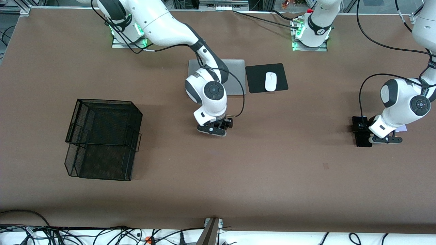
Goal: Place phones with both arms
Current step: 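Grasp the flip phone with the right gripper while the left grasps the black phone, then drop the flip phone in the basket while the left gripper sets down the black phone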
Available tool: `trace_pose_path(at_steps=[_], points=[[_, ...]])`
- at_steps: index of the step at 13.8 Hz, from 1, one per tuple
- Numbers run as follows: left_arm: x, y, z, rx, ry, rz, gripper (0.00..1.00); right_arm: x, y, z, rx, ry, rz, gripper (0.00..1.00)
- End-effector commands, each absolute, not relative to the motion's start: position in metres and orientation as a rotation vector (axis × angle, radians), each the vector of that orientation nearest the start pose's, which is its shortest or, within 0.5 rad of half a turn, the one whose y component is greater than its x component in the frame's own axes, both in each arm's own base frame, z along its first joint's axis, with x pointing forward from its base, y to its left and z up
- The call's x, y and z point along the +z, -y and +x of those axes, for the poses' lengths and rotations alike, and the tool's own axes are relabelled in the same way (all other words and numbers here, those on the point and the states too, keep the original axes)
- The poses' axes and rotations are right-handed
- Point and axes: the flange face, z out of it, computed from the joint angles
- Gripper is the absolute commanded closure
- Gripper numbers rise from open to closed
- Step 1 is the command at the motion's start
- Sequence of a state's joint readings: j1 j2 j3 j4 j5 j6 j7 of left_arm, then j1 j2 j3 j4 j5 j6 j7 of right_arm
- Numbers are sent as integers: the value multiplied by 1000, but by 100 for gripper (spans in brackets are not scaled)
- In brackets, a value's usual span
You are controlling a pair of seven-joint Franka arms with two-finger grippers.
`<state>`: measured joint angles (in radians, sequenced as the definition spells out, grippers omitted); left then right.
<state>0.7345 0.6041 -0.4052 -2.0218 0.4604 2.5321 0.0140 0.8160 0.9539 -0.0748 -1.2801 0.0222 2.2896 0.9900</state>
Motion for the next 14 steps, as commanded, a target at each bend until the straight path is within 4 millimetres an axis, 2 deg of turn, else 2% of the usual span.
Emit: trace_pose_path(at_steps=[1,2,3,4,6,8,9,11,12,14], points=[[167,-184,567,11,-59,-3109,83,175,-521,542,-120,-361,-3099,20],[173,-178,570,-3,-73,-3108,89,175,-522,542,-123,-345,-3101,60],[185,-169,576,-21,-93,-3108,89,184,-524,543,-128,-326,-3100,84],[200,-160,580,4,-120,-3096,88,195,-524,544,-125,-323,-3099,95],[237,-131,597,118,-172,-3080,88,230,-519,546,-81,-338,-3132,96],[283,-109,622,230,-202,-3059,86,298,-506,548,-37,-326,-3148,96],[304,-90,631,281,-210,-3074,83,337,-491,552,-11,-298,-3156,96],[333,-50,638,404,-199,-3156,84,390,-443,560,86,-231,-3221,96],[340,-28,639,455,-213,-3196,83,409,-413,564,98,-176,-3240,96],[342,27,637,506,-299,-3245,79,431,-322,560,93,-75,-3225,96]])
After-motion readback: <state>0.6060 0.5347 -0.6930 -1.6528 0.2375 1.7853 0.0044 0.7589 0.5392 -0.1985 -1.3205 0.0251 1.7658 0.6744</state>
